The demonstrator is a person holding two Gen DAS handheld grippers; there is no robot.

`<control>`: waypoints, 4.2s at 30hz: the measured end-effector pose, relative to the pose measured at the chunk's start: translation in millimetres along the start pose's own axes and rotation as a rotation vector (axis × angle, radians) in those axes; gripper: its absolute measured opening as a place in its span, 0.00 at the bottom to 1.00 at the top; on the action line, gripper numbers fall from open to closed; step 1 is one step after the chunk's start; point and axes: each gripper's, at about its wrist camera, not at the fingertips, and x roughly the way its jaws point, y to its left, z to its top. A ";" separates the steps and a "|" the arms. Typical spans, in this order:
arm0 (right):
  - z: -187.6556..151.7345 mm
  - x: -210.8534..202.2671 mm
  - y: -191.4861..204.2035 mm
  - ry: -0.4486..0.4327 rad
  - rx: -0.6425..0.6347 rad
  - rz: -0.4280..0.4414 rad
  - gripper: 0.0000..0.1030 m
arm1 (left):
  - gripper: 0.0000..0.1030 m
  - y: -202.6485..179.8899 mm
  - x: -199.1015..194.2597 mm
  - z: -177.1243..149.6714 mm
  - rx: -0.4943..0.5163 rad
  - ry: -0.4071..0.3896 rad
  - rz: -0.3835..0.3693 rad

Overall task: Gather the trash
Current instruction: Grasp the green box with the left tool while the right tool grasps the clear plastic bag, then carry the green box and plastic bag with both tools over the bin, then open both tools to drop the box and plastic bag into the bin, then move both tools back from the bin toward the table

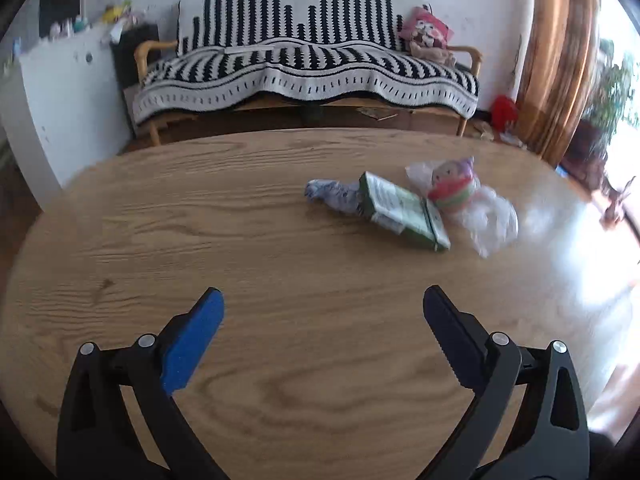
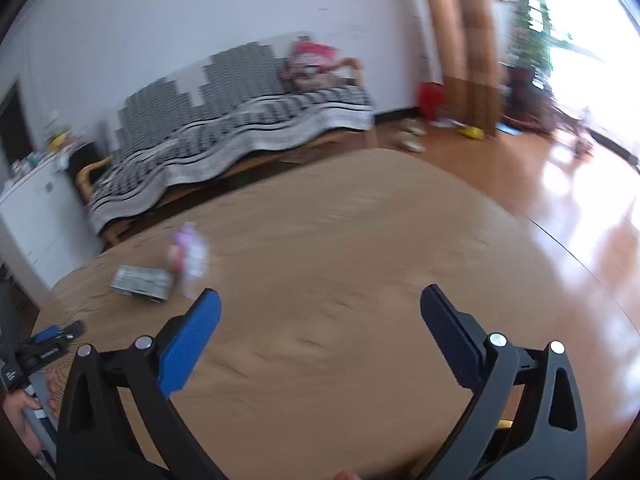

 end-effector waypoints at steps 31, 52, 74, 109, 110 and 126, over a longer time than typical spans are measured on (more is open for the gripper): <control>17.0 226.8 111.8 0.298 0.013 0.230 0.22 | 0.27 -37.2 121.9 39.4 -0.023 0.041 -0.263; 32.7 145.4 94.0 0.019 -0.032 0.131 0.20 | 0.10 -29.1 76.7 28.7 -0.014 0.060 -0.325; 36.9 -19.7 -8.2 -0.184 0.153 0.216 0.20 | 0.10 -152.6 -44.9 -7.3 0.146 -0.023 -0.487; -241.1 -130.8 -315.4 0.247 0.696 -0.203 0.93 | 0.94 -384.5 -40.7 -265.1 0.620 0.478 -0.635; -237.5 -138.3 -318.7 0.217 0.694 -0.235 0.93 | 0.94 -379.5 -44.8 -254.2 0.580 0.462 -0.648; -41.5 -33.0 -115.4 0.152 0.219 0.018 0.93 | 0.94 -97.8 -22.4 -17.3 0.131 0.165 -0.174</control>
